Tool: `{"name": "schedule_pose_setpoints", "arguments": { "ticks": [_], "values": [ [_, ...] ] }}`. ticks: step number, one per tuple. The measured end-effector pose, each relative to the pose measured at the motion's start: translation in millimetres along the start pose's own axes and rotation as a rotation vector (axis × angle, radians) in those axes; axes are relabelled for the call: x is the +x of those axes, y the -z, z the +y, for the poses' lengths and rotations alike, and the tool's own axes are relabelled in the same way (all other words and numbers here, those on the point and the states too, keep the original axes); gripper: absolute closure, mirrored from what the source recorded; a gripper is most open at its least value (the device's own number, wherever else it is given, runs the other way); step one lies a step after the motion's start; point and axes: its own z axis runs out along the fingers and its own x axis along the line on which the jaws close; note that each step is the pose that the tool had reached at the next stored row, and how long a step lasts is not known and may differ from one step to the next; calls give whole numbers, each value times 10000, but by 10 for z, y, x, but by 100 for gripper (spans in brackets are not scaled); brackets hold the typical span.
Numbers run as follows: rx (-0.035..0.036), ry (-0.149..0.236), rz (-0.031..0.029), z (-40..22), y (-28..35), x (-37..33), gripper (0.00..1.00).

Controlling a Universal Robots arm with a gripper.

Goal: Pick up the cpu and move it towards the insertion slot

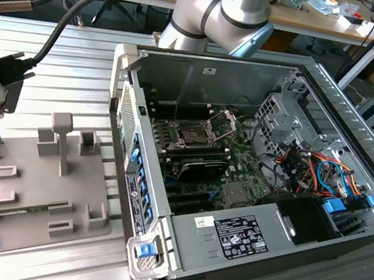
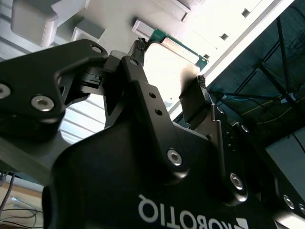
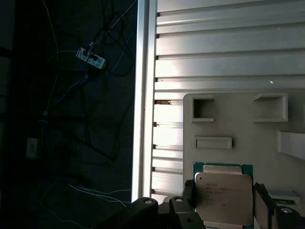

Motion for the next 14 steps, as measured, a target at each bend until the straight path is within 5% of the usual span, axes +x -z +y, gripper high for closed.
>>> {"name": "schedule_pose_setpoints", "arguments": {
  "ticks": [14],
  "values": [
    [0,0,0,4,137,0,45]
  ]
}}
